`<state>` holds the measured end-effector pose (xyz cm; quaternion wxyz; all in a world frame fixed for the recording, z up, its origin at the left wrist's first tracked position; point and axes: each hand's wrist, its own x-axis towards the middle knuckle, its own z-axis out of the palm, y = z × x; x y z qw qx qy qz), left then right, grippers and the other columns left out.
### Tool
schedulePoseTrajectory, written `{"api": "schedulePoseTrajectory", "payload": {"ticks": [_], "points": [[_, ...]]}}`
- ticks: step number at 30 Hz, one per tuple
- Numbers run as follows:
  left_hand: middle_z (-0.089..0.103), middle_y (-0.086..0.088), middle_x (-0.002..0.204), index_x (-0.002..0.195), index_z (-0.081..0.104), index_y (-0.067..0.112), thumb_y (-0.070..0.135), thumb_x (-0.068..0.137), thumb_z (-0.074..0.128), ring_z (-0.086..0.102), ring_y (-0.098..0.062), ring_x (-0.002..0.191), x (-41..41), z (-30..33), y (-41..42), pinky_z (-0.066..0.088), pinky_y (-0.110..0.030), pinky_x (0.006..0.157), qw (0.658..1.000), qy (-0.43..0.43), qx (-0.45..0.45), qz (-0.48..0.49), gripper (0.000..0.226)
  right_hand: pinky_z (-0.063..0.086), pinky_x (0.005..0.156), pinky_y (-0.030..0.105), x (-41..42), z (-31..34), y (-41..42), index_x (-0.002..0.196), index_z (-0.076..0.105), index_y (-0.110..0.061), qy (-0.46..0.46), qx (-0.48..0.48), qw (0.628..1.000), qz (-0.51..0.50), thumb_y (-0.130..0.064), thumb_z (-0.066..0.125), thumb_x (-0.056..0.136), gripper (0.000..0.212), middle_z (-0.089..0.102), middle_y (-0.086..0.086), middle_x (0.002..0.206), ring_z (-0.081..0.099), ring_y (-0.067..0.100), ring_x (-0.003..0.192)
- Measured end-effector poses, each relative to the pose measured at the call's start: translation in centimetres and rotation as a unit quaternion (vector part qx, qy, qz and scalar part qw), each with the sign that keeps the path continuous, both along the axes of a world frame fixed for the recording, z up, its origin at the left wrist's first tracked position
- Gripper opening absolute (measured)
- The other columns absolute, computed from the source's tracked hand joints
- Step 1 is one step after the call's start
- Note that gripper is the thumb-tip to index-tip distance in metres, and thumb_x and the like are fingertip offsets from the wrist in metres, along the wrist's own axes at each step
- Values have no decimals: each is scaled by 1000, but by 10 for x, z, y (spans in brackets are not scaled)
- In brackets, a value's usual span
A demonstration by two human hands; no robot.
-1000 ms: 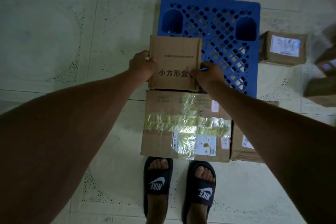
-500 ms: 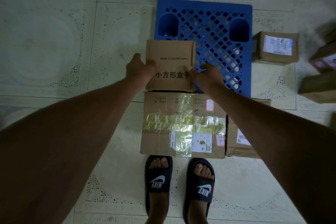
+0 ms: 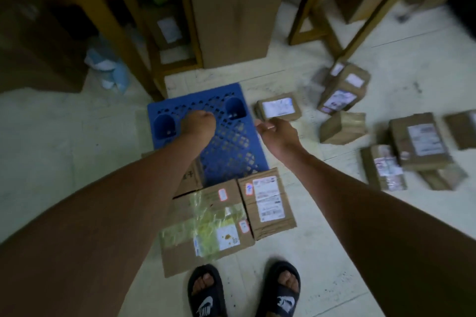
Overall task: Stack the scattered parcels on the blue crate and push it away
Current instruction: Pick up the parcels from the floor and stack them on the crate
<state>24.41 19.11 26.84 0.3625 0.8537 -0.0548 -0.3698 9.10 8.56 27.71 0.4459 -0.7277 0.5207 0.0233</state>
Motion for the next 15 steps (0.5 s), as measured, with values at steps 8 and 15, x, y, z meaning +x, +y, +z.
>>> {"api": "schedulePoseTrajectory", "payload": {"ticks": [8,15], "points": [[55,-17,80,71,51,12,8,92,53,53,-24,69,-129,129,-118,42,-29,61,990,105,-64,-71,22,56,85,44,-143,108,-103,92,69,-12,-20,-23,980,-196,-28,55,89,22,70,10,86,67,33,87],[56,-2,41,66,55,9,3,90,54,52,-20,50,-236,230,-228,46,-26,54,987,106,-68,-102,25,54,85,46,-274,207,-159,94,69,-7,-43,-23,968,-247,-33,56,92,29,68,11,85,64,30,84]]}}
